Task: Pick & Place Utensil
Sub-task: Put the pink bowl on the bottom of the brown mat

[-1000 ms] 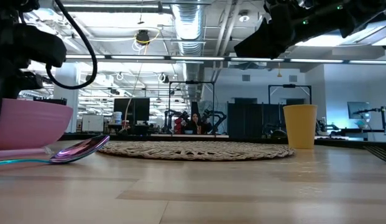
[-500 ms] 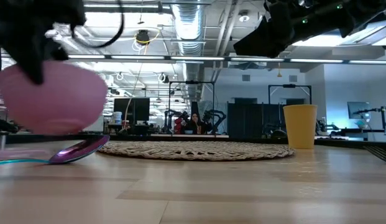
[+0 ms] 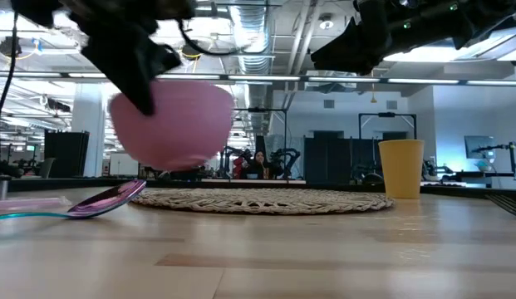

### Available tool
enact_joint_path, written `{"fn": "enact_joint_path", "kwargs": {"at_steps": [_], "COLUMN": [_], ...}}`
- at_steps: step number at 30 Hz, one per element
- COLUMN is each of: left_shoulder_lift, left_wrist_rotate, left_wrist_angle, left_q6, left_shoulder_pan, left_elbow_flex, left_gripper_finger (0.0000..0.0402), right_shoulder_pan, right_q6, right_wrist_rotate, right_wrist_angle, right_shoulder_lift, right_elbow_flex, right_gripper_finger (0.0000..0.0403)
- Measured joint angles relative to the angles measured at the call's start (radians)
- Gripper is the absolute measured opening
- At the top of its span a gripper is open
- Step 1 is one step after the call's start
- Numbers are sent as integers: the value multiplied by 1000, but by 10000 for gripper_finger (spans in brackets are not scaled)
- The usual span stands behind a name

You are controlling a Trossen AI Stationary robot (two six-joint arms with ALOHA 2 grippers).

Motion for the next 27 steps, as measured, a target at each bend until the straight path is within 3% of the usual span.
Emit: {"fn": "enact_joint_path", "kwargs": {"at_steps": [10,17,27], "left_shoulder_lift": [177,236,253], "left_wrist_rotate": [20,71,67], "left_wrist_angle": [124,232,242], "left_q6": [183,200,205], "left_shoulder_pan": [85,101,104], "left_elbow_flex": [110,114,104], "left_gripper_finger": [11,15,22], "right_shoulder_pan": [0,0,0], "right_q6": [0,0,0], "right_wrist_rotate": [0,0,0], "right_wrist_angle": [-4,-4,-5], "right_shoulder_lift": [0,0,0], "right_elbow_flex": [-1,-1,-1], "right_gripper_finger": [244,244,244]}}
